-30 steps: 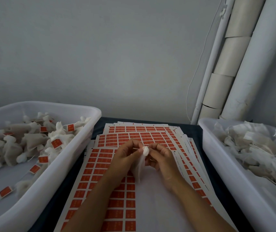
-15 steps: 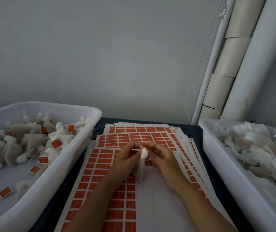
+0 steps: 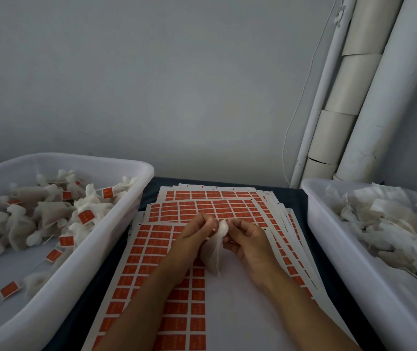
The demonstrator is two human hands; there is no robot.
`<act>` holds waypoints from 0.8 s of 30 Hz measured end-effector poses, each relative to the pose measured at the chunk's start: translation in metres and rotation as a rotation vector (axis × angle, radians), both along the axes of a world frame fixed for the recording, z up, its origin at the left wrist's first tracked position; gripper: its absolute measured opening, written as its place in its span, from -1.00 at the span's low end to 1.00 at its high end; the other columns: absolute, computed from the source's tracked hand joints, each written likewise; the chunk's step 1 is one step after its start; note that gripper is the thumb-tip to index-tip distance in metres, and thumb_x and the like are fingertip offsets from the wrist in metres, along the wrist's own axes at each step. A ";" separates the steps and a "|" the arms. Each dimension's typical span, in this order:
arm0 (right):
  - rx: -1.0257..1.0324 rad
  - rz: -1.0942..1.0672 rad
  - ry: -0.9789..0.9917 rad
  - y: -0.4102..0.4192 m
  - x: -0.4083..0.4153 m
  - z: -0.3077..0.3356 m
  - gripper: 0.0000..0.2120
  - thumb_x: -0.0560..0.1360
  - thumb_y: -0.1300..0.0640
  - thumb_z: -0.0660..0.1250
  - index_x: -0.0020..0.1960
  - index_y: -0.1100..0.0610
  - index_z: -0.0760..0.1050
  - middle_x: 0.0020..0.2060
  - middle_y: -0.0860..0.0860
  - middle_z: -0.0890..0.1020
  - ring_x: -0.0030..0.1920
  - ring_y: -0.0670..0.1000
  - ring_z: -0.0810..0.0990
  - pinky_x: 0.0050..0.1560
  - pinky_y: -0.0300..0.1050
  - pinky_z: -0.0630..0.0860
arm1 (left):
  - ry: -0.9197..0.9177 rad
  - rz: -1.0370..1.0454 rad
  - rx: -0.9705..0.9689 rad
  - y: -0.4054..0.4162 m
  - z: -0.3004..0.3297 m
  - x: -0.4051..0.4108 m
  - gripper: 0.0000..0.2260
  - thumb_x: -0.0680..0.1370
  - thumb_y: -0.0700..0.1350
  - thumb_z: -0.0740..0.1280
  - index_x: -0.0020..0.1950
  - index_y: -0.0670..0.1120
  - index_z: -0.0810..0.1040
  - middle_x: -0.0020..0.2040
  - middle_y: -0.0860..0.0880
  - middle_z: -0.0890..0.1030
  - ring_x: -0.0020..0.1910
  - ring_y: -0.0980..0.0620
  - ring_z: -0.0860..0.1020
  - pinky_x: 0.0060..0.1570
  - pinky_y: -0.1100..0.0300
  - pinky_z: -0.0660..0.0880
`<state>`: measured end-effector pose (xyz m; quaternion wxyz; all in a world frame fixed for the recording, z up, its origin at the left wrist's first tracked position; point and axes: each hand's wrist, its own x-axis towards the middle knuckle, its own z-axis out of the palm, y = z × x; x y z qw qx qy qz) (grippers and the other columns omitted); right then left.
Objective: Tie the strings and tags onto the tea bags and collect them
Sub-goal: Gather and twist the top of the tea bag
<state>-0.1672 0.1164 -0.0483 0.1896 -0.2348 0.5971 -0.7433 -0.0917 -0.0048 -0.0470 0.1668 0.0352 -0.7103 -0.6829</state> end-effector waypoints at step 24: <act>0.031 0.008 0.164 -0.005 0.006 0.004 -0.82 0.54 0.09 0.23 0.06 0.17 0.50 -0.21 0.02 0.65 -0.18 -0.01 0.65 -0.22 -0.17 0.59 | 0.152 0.154 -0.099 -0.002 -0.003 -0.006 -0.92 0.60 -0.13 0.22 -0.02 -0.11 0.48 -0.31 0.11 0.63 -0.29 0.20 0.60 -0.25 0.47 0.47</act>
